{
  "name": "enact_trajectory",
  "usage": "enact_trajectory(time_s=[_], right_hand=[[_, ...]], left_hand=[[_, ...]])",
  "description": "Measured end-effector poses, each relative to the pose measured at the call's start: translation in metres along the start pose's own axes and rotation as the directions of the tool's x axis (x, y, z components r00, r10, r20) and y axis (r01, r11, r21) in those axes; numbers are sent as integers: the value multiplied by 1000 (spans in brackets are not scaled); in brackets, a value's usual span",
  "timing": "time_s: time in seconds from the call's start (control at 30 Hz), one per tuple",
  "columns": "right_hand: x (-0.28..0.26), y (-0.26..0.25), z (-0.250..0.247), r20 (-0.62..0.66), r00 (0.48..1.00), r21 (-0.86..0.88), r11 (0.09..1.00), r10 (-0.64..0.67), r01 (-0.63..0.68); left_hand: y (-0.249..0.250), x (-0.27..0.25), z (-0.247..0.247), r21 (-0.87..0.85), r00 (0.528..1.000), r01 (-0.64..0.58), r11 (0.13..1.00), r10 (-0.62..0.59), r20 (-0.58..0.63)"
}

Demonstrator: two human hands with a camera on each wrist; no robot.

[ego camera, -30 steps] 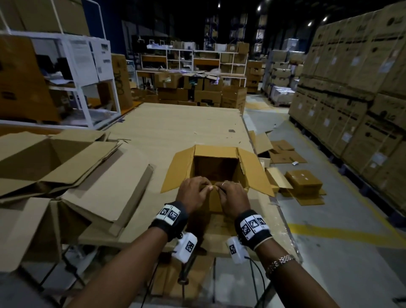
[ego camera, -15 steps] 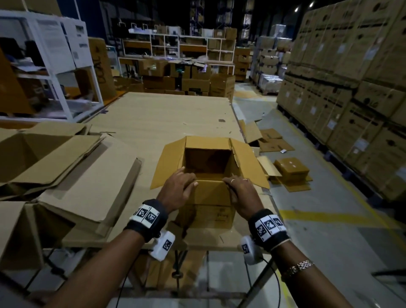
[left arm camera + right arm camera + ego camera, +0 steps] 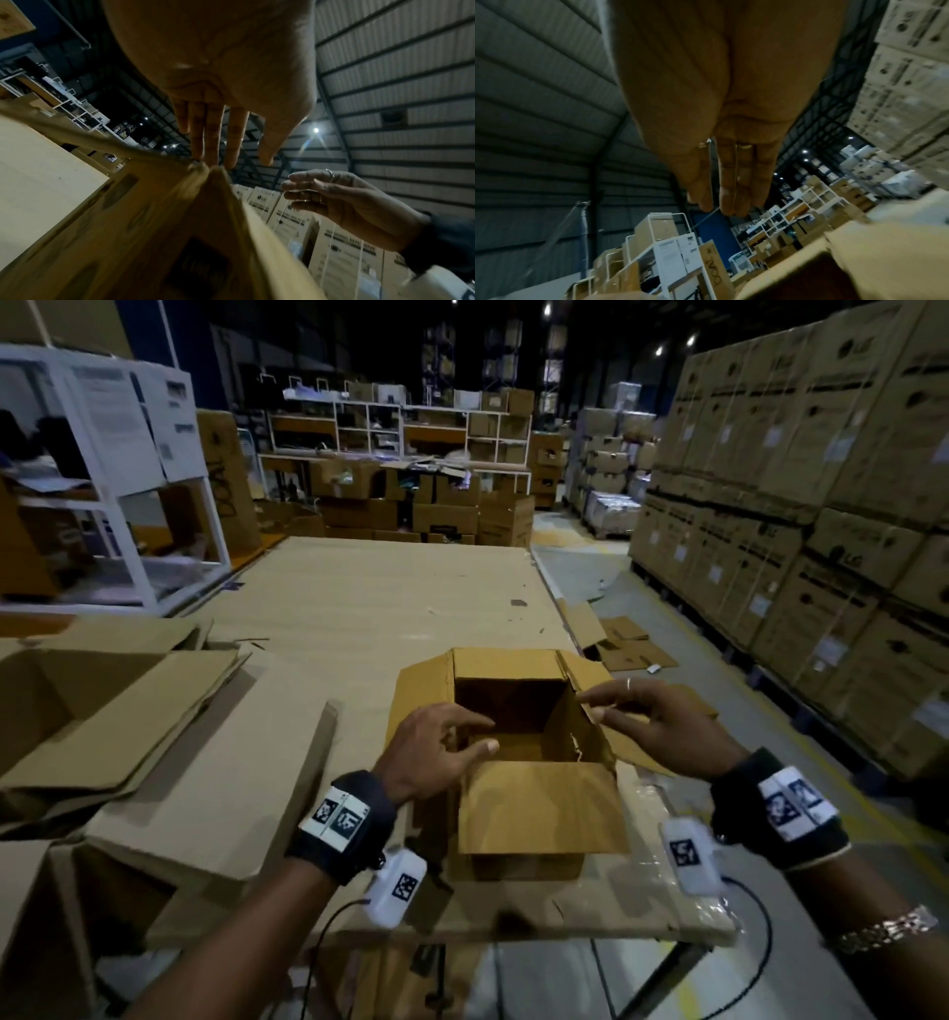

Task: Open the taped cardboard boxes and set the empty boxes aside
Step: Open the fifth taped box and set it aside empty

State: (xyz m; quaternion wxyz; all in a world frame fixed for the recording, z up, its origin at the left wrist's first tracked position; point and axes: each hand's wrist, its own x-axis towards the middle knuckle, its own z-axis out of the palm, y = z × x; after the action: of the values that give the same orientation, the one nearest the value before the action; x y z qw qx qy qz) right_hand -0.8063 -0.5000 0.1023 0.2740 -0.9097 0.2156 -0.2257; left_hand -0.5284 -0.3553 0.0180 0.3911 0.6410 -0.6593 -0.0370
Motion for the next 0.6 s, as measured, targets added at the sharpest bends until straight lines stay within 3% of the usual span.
enact_trajectory(time_s=[0.17,0.27,0.33,0.5,0.6], right_hand=[[56,-56,-43,268,963,-125,990,-22,58],[102,-67,-45,354,934,-288,945,-44,154],[132,-62,-34,429,903,-383,910,22,160],[179,-20,25,637,733,-540,816,237,206],[188,0,60,682,675,-571,781,282,252]], left_hand=[[-20,40,-58,49,997,58,997,-55,-63],[-37,61,-80,54,992,77,996,-71,-101],[-45,73,-83,29,994,83,996,-80,-80],[-64,91,-59,57,992,120,991,-121,17],[-79,102,-44,149,986,164,975,-166,1]])
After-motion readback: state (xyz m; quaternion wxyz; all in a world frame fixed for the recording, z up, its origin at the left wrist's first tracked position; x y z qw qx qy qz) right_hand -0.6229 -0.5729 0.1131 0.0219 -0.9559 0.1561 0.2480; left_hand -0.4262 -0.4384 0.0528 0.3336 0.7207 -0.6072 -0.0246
